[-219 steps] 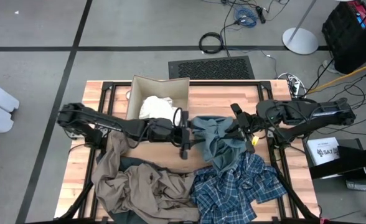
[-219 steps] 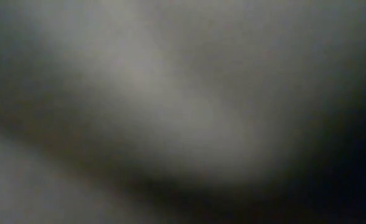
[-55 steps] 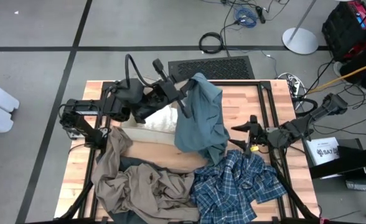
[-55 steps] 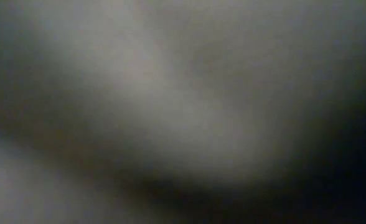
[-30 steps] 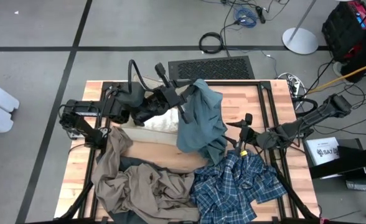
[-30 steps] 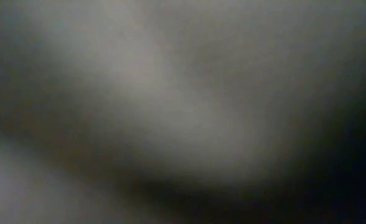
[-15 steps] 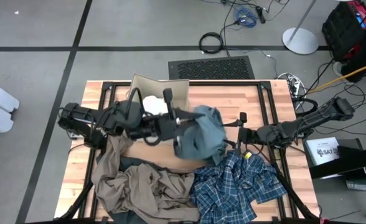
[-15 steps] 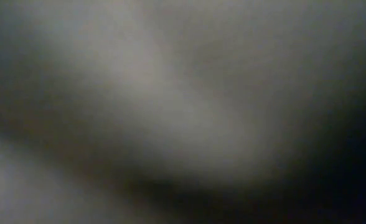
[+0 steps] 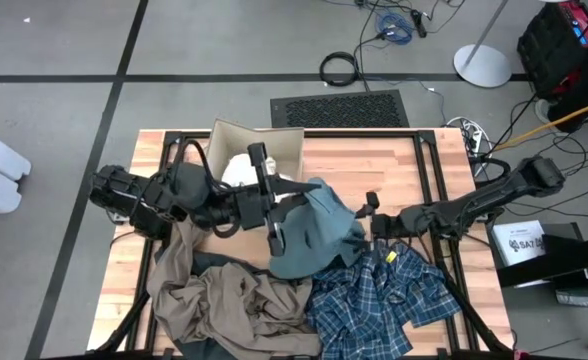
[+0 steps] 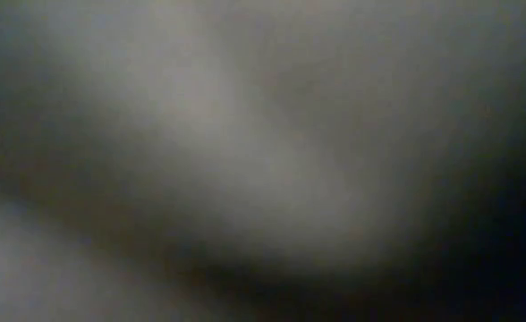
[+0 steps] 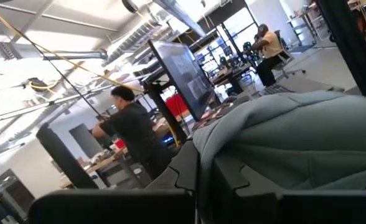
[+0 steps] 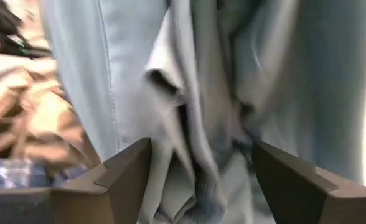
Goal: Sort clothes
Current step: Put the gray jeans into the white laundry bin
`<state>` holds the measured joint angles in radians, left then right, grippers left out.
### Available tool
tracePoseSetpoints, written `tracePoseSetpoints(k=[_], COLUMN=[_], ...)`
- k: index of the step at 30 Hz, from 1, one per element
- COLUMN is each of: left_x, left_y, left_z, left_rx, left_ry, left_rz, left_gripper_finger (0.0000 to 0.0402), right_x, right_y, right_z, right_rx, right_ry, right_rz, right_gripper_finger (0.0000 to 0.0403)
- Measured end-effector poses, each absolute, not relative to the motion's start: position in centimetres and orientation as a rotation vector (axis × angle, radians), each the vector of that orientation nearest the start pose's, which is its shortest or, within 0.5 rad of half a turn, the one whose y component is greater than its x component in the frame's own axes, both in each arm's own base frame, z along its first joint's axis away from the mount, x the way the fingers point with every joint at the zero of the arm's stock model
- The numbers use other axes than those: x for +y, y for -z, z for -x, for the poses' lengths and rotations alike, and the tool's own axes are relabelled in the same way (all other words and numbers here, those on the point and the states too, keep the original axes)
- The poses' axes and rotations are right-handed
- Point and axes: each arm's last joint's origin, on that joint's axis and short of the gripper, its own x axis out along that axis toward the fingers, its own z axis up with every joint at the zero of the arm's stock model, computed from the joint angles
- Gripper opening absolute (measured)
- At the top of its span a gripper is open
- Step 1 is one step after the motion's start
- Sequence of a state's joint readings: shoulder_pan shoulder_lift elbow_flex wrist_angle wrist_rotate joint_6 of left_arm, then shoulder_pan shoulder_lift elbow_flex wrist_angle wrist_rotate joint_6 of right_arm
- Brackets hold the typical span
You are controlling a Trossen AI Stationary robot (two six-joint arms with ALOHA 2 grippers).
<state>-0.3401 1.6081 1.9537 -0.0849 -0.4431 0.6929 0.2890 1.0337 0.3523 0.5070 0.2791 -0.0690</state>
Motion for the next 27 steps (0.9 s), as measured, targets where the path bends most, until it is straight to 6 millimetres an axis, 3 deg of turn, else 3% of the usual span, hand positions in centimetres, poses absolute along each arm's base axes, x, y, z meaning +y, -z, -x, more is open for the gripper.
tracePoseSetpoints(k=[4, 7, 10, 13, 18, 22, 27], left_x=[-9.9, -9.8, -9.8, -9.8, -9.8, -9.3, -6.8], left_y=[-53.1, -53.1, -53.1, -53.1, -53.2, -53.7, -54.8], left_z=[-31.6, -31.6, -31.6, -31.6, -31.5, -31.5, -31.7], left_rx=[-0.191, -0.185, -0.179, -0.179, -0.189, -0.237, -0.335], left_ry=[-0.183, -0.197, -0.212, -0.22, -0.224, -0.251, -0.359], left_rz=[-0.586, -0.584, -0.581, -0.579, -0.573, -0.552, -0.515], left_gripper_finger=[0.0018, 0.0018, 0.0018, 0.0018, 0.0018, 0.0018, 0.0018], right_x=[5.4, 5.5, 5.8, 6.2, 6.5, 5.7, 4.1], right_y=[-20.6, -20.8, -21.4, -23.0, -28.4, -34.4, -43.4], right_z=[-20.8, -21.3, -21.8, -22.2, -21.6, -19.6, -16.1], right_rx=[0.113, 0.112, 0.099, 0.057, 0.099, 0.195, 0.138], right_ry=[-0.036, -0.035, -0.078, -0.173, -0.167, 0.042, 0.394], right_rz=[0.103, 0.097, 0.081, 0.055, 0.079, 0.202, 0.349], right_gripper_finger=[0.0222, 0.0145, 0.0044, 0.0013, 0.0003, 0.0001, 0.0001])
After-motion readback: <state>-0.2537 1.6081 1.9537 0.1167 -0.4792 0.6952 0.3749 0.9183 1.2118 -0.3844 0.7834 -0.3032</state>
